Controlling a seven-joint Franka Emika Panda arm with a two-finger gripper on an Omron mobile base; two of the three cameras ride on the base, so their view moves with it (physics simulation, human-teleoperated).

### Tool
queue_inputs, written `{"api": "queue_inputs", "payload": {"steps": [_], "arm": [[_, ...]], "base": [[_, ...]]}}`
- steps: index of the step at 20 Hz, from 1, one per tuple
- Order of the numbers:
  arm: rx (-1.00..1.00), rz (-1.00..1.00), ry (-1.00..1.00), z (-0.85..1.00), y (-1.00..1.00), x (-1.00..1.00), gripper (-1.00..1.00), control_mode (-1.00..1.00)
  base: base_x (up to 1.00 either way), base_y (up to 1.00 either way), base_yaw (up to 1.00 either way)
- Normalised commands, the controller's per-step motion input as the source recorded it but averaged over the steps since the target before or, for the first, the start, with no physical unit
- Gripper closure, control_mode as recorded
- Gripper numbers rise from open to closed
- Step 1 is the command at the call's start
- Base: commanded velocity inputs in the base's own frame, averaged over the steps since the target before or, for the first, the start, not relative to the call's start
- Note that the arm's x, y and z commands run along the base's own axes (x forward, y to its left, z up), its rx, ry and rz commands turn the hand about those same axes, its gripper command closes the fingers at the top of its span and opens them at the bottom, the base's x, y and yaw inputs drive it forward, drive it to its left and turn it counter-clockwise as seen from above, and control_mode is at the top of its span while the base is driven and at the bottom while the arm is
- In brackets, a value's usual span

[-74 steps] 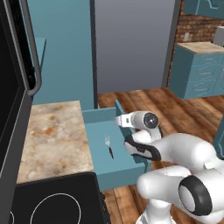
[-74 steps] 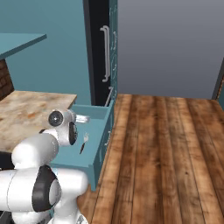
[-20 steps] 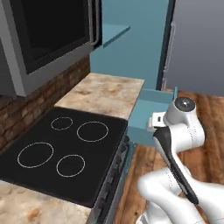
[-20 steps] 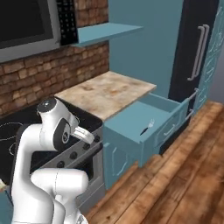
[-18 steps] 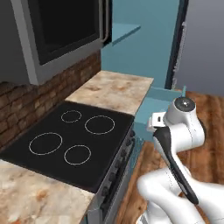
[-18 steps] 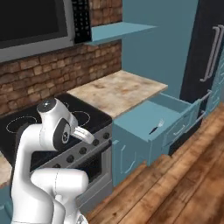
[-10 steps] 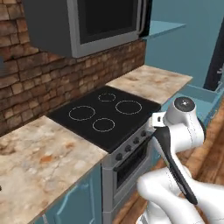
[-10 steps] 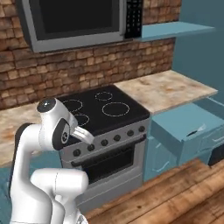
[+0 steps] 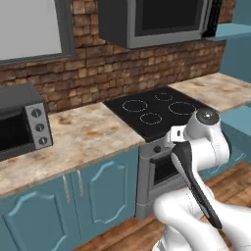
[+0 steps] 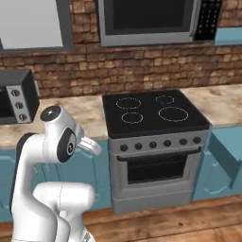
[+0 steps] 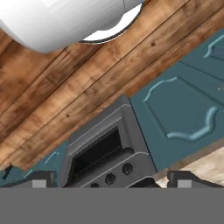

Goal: Organize the utensils by type. Pick up the wooden spoons from the counter and place them in the open cabinet. Then pick up the metallic utensils from the counter and place them in the open drawer.

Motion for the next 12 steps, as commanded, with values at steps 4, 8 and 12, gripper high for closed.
{"api": "queue_inputs", "payload": {"steps": [4,8,12], "arm": [[0.00,0.00,0.00,0.00,0.00,0.00,-1.00,1.00],[0.00,0.00,0.00,0.00,0.00,0.00,-1.00,1.00],[0.00,0.00,0.00,0.00,0.00,0.00,-1.00,1.00]], "base": [[-0.56,0.41,0.52],[-0.39,0.72,0.28],[-0.21,0.85,0.14]]}}
